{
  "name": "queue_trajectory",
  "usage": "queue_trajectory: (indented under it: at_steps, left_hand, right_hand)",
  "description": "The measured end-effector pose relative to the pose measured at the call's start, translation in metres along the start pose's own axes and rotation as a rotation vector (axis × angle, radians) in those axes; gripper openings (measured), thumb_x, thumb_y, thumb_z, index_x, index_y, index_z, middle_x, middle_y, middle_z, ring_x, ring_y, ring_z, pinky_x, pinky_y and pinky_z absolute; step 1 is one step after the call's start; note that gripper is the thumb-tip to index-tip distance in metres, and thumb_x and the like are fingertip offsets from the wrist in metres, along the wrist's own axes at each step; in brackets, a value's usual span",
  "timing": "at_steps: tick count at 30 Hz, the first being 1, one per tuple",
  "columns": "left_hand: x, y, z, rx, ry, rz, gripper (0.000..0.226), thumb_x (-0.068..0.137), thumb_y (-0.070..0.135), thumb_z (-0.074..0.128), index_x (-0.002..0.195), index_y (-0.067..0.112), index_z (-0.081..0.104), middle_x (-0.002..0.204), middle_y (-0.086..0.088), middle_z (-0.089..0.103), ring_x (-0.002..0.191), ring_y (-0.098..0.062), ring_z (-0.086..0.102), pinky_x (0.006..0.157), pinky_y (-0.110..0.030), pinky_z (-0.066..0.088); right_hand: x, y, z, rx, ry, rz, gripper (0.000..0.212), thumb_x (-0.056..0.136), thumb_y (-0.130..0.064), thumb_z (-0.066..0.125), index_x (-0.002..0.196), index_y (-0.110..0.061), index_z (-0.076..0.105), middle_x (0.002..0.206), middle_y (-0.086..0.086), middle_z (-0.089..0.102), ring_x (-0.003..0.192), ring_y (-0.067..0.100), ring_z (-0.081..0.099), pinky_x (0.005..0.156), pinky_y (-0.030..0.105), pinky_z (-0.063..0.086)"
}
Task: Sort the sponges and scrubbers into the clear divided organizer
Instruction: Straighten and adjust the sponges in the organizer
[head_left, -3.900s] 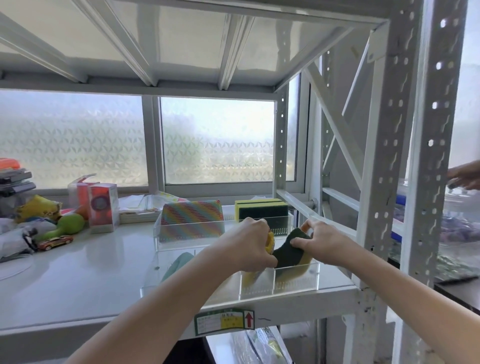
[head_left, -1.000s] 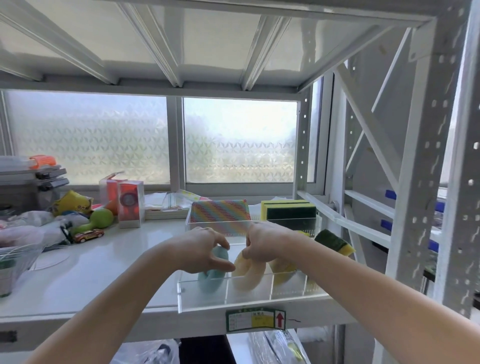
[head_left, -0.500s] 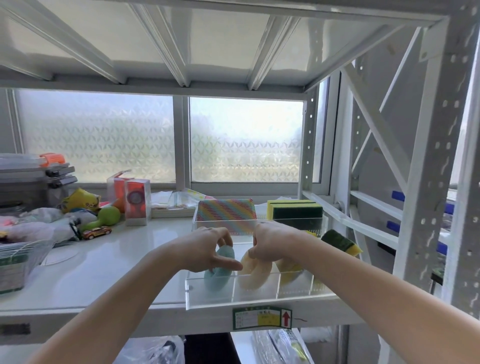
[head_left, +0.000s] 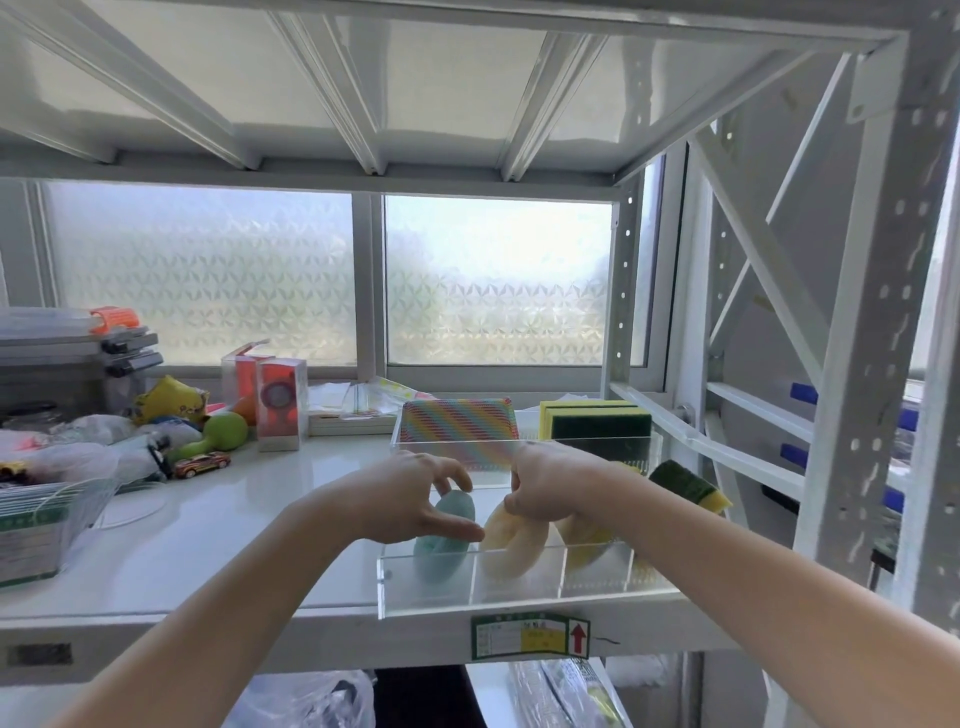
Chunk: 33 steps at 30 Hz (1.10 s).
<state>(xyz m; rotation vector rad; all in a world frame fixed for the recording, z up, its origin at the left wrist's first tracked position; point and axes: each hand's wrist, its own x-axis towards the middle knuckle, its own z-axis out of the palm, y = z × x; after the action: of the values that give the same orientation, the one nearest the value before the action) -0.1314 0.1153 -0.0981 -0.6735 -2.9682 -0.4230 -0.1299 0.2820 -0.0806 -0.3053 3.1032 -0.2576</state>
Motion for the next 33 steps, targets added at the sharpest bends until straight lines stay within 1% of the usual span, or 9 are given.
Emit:
queue_trajectory:
  at_steps: [3, 14, 16, 20, 23, 25, 29, 32, 33]
  left_hand:
    - [0.001, -0.001, 0.001, -0.010, -0.005, 0.001, 0.061, 0.071, 0.060, 0.065, 0.123, 0.031, 0.053, 0.123, 0.006, 0.058, 0.094, -0.011, 0.051, 0.083, -0.023, 0.042]
    - [0.003, -0.005, -0.001, -0.057, 0.034, 0.023, 0.069, 0.067, 0.065, 0.065, 0.125, 0.031, 0.050, 0.120, 0.008, 0.057, 0.081, -0.002, 0.050, 0.071, -0.017, 0.039]
    - [0.003, -0.004, -0.002, -0.045, 0.049, 0.036, 0.068, 0.067, 0.065, 0.065, 0.125, 0.031, 0.051, 0.121, 0.008, 0.057, 0.087, -0.003, 0.050, 0.074, -0.017, 0.040]
    - [0.002, 0.003, -0.002, -0.009, 0.089, 0.068, 0.067, 0.068, 0.064, 0.064, 0.124, 0.029, 0.052, 0.124, 0.007, 0.057, 0.102, -0.009, 0.050, 0.090, -0.024, 0.044]
    - [0.001, 0.017, 0.000, -0.001, 0.157, 0.116, 0.068, 0.069, 0.064, 0.064, 0.127, 0.031, 0.049, 0.130, 0.007, 0.053, 0.117, -0.010, 0.045, 0.100, -0.027, 0.038]
    - [0.002, 0.033, 0.005, -0.038, 0.193, 0.168, 0.068, 0.070, 0.062, 0.064, 0.129, 0.034, 0.046, 0.134, 0.009, 0.047, 0.123, -0.010, 0.039, 0.100, -0.027, 0.033]
    - [0.012, 0.071, 0.022, -0.110, 0.194, 0.272, 0.069, 0.074, 0.061, 0.062, 0.135, 0.040, 0.037, 0.141, 0.010, 0.041, 0.128, -0.010, 0.034, 0.104, -0.030, 0.030]
    - [0.023, 0.093, 0.032, -0.134, 0.193, 0.328, 0.067, 0.077, 0.060, 0.059, 0.137, 0.046, 0.032, 0.139, 0.010, 0.042, 0.126, -0.011, 0.038, 0.102, -0.034, 0.037]
    - [0.026, 0.097, 0.034, -0.132, 0.186, 0.339, 0.066, 0.079, 0.057, 0.058, 0.138, 0.047, 0.032, 0.137, 0.009, 0.043, 0.124, -0.011, 0.040, 0.101, -0.033, 0.039]
  right_hand:
    - [0.000, 0.000, 0.000, -0.007, 0.006, -0.003, 0.037, 0.090, -0.029, 0.057, 0.122, -0.010, 0.054, 0.115, 0.006, 0.061, 0.086, 0.017, 0.053, 0.066, 0.023, 0.044]
    - [0.002, 0.010, -0.013, -0.005, 0.042, 0.029, 0.038, 0.089, -0.036, 0.055, 0.118, -0.011, 0.058, 0.110, 0.005, 0.062, 0.086, 0.018, 0.057, 0.081, 0.032, 0.051]
    - [0.001, 0.015, -0.020, 0.011, 0.057, 0.033, 0.040, 0.088, -0.038, 0.056, 0.118, -0.012, 0.058, 0.108, 0.004, 0.062, 0.088, 0.018, 0.058, 0.081, 0.032, 0.051]
    - [-0.008, 0.025, -0.035, 0.033, 0.088, 0.008, 0.038, 0.088, -0.039, 0.057, 0.113, -0.011, 0.064, 0.106, 0.003, 0.065, 0.092, 0.020, 0.059, 0.080, 0.032, 0.049]
    - [-0.022, 0.048, -0.053, 0.092, 0.155, 0.009, 0.031, 0.087, -0.040, 0.059, 0.105, -0.015, 0.066, 0.101, 0.002, 0.066, 0.092, 0.019, 0.062, 0.086, 0.035, 0.053]
    - [-0.034, 0.074, -0.064, 0.124, 0.207, 0.042, 0.028, 0.086, -0.040, 0.060, 0.103, -0.017, 0.064, 0.104, 0.002, 0.065, 0.095, 0.019, 0.061, 0.091, 0.038, 0.051]
    - [-0.056, 0.118, -0.067, 0.051, 0.249, 0.187, 0.041, 0.089, -0.041, 0.057, 0.120, -0.015, 0.057, 0.118, 0.004, 0.060, 0.104, 0.020, 0.056, 0.091, 0.031, 0.044]
    - [-0.058, 0.137, -0.049, -0.029, 0.168, 0.284, 0.053, 0.091, -0.046, 0.050, 0.133, -0.014, 0.049, 0.133, 0.006, 0.055, 0.112, 0.021, 0.054, 0.088, 0.029, 0.040]
    - [-0.057, 0.141, -0.042, -0.012, 0.139, 0.292, 0.053, 0.092, -0.047, 0.049, 0.132, -0.013, 0.049, 0.131, 0.007, 0.055, 0.107, 0.020, 0.056, 0.085, 0.029, 0.042]
